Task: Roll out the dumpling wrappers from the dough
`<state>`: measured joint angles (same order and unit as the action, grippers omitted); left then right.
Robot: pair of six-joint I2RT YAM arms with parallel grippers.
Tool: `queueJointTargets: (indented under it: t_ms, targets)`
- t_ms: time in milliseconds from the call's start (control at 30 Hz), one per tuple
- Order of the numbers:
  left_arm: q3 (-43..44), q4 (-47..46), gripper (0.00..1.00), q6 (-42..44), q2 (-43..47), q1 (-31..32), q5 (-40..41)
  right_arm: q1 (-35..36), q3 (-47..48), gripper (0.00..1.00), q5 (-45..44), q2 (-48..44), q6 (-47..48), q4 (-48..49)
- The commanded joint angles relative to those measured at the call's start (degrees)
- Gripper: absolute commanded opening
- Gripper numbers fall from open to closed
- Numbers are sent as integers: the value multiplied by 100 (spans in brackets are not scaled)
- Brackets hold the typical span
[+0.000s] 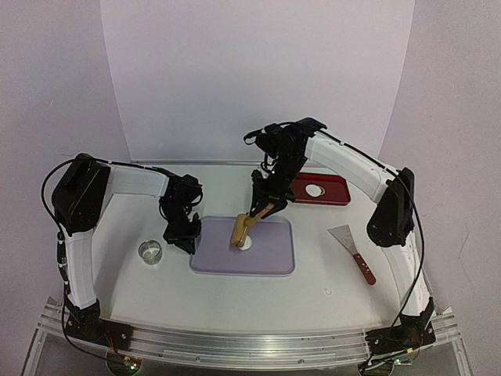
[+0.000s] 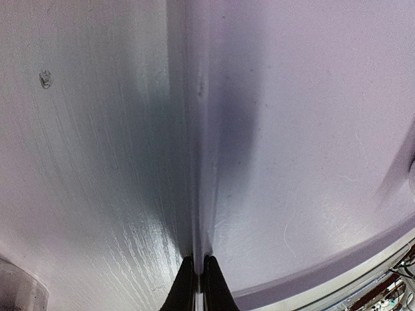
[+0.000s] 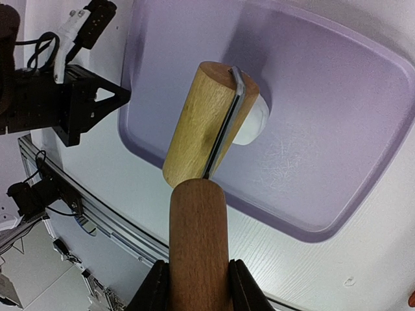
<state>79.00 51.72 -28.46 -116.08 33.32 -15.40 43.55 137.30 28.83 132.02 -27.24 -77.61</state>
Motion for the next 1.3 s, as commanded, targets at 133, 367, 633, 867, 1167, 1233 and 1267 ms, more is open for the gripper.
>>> queueJointTargets:
  t_ms: [133, 367, 633, 867, 1167, 1233, 1267]
  targets:
    - [17, 190, 0, 43, -230, 34, 319, 4, -213, 0, -277, 78, 144, -1346]
    - [95, 222, 0, 42, -261, 39, 305, -13, -370, 0, -360, 141, 241, -1249]
    - [185, 250, 0, 77, -313, 34, 292, -22, -245, 0, -359, 310, 236, -1205]
    - [196, 242, 0, 88, -319, 34, 274, -22, -286, 0, -421, 460, 247, -1202]
    - [207, 239, 0, 106, -319, 34, 256, -30, -352, 0, -438, 647, 325, -1162]
    - [229, 247, 0, 116, -333, 34, 246, -40, -398, 0, -449, 699, 355, -1154]
    - [239, 249, 0, 122, -343, 34, 242, -47, -424, 0, -455, 723, 367, -1152]
